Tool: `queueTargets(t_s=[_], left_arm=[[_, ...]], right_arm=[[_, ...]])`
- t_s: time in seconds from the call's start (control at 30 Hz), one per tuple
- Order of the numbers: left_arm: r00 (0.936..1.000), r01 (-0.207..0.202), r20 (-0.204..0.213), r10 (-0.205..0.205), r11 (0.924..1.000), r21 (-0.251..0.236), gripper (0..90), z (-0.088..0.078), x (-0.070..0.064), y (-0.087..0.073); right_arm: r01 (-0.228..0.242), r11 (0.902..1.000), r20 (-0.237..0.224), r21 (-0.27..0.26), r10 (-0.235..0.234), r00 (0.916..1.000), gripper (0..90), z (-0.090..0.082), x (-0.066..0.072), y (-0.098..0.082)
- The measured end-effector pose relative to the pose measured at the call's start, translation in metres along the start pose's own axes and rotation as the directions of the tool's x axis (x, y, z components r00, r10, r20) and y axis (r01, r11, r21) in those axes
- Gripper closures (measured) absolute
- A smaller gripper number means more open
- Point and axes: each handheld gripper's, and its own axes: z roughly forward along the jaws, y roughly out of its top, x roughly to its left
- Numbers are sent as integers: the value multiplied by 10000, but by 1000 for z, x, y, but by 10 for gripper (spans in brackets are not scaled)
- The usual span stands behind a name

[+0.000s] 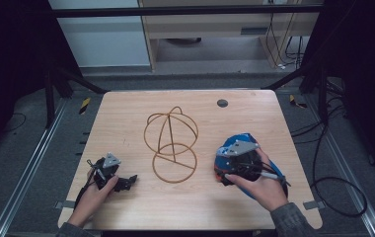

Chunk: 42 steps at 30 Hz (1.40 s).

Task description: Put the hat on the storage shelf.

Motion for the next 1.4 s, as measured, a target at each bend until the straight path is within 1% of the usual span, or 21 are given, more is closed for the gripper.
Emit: queueTargets(t_s=[0.07,0.13,0.2,0.37,0.47,0.57,0.7,0.77,0.83,0.9,0.97,1.0,1.07,1.1,1.27,1.33,1.4], left_arm=[[10000,-4,2,4,10000,0,0,0,0,0],[10000,-5,7,5,10000,0,0,0,0,0],[10000,-7,7,7,10000,1,0,0,0,0],[10000,-3,3,3,10000,-4,0,0,0,0],[10000,-1,-4,1,10000,-2,0,0,0,0],[10000,2,-2,-2,10000,-2,0,0,0,0],[10000,0,-5,0,10000,-2,0,0,0,0],[10000,-1,-4,1,10000,-1,0,0,0,0],[10000,2,-5,-2,10000,-3,0,0,0,0],[10000,1,-5,-1,10000,-2,0,0,0,0],[10000,1,-2,-1,10000,1,0,0,0,0],[10000,5,0,-5,10000,-3,0,0,0,0],[10000,3,-5,-3,10000,-5,0,0,0,0],[10000,0,-7,0,10000,-1,0,0,0,0],[10000,5,-2,-5,10000,-4,0,0,0,0],[10000,0,-7,0,10000,-1,0,0,0,0],[10000,2,-7,-2,10000,-5,0,0,0,0]], right_arm=[[-52,9999,144,103,51,9999,106,-7,-8,-1],[-134,9997,193,203,130,9997,103,-12,-16,-2],[-103,9995,407,308,90,9991,105,-17,-22,-4],[-255,9990,435,380,239,9988,102,-27,-36,-9],[-305,9981,282,535,290,9992,94,-29,-43,-13],[-328,9974,249,648,313,9992,91,-31,-49,-15],[-429,9959,233,802,411,9989,111,-34,-57,-18],[-405,9939,217,1026,385,9990,117,-34,-61,-19],[-521,9917,82,1176,515,9986,127,-34,-64,-19],[-399,9901,25,1347,400,9992,161,-32,-66,-18],[-338,9881,-38,1501,348,9994,177,-31,-67,-17],[-374,9871,-37,1556,384,9993,187,-30,-68,-16],[-251,9856,-43,1675,262,9996,222,-27,-69,-14],[-264,9840,-109,1763,288,9995,240,-26,-70,-14],[-320,9781,-156,2058,360,9992,290,-17,-74,-12],[-357,9763,-186,2134,406,9990,289,-13,-75,-12],[-428,9750,-193,2179,482,9987,266,-11,-76,-11]])
